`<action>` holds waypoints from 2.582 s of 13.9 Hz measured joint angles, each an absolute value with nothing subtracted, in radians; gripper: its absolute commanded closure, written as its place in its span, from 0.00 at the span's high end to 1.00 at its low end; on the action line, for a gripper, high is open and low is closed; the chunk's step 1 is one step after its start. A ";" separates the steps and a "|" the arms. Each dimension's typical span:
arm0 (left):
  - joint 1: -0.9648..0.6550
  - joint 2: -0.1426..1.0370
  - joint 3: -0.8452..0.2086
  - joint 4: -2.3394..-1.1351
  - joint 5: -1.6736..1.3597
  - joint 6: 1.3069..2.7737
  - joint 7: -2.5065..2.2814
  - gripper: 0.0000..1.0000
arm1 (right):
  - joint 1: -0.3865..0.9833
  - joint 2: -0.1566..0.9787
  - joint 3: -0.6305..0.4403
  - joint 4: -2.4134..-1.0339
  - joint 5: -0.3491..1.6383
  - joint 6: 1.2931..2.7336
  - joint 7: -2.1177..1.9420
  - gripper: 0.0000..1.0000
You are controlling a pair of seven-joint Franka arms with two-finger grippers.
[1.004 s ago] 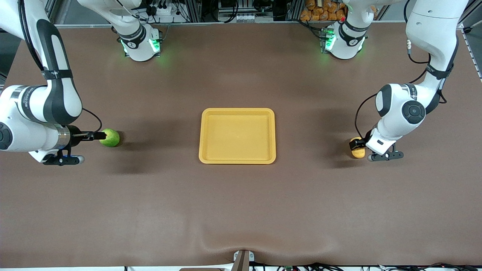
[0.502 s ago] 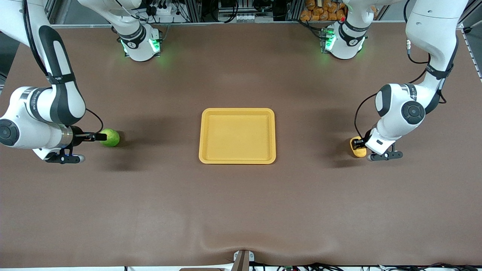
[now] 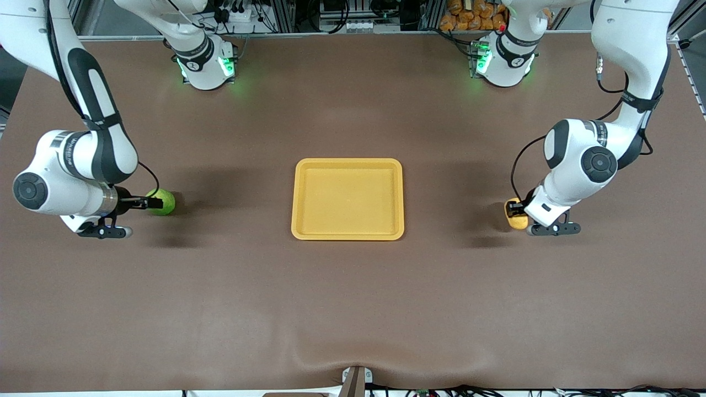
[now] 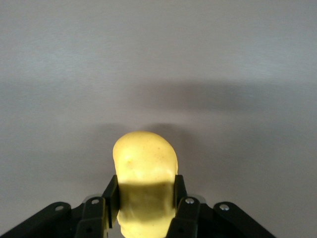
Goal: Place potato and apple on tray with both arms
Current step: 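Close the left gripper on the potato while the right gripper grasps the apple, then carry the potato with the left gripper over the tray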
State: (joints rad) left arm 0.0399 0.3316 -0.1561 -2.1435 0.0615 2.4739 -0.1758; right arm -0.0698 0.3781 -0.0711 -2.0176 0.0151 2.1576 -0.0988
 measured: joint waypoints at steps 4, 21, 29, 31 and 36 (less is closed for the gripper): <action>0.039 0.318 -0.233 -2.082 0.061 2.386 -0.178 0.02 | -0.075 0.385 -0.072 -2.076 0.015 2.232 -0.099 1.00; -0.184 0.397 -0.338 -1.864 0.061 2.336 -0.379 0.00 | -0.085 0.415 -0.068 -2.198 0.015 2.438 -0.099 0.00; -0.346 0.547 -0.337 -1.754 0.144 2.336 -0.683 0.00 | -0.084 0.369 -0.059 -2.037 0.015 2.130 -0.099 0.00; -0.374 0.588 -0.336 -1.731 0.183 2.336 -0.747 0.00 | -0.084 0.357 -0.059 -1.986 0.015 2.038 -0.099 0.00; -0.403 0.656 -0.335 -1.707 0.254 2.336 -0.815 0.03 | -0.082 0.347 -0.056 -1.870 0.015 1.863 -0.099 0.00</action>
State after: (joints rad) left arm -0.4030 0.6561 -0.3349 -1.7066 0.2537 2.3355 -0.8155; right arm -0.0823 0.3467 -0.0558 -1.8698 0.0152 1.8625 -0.0989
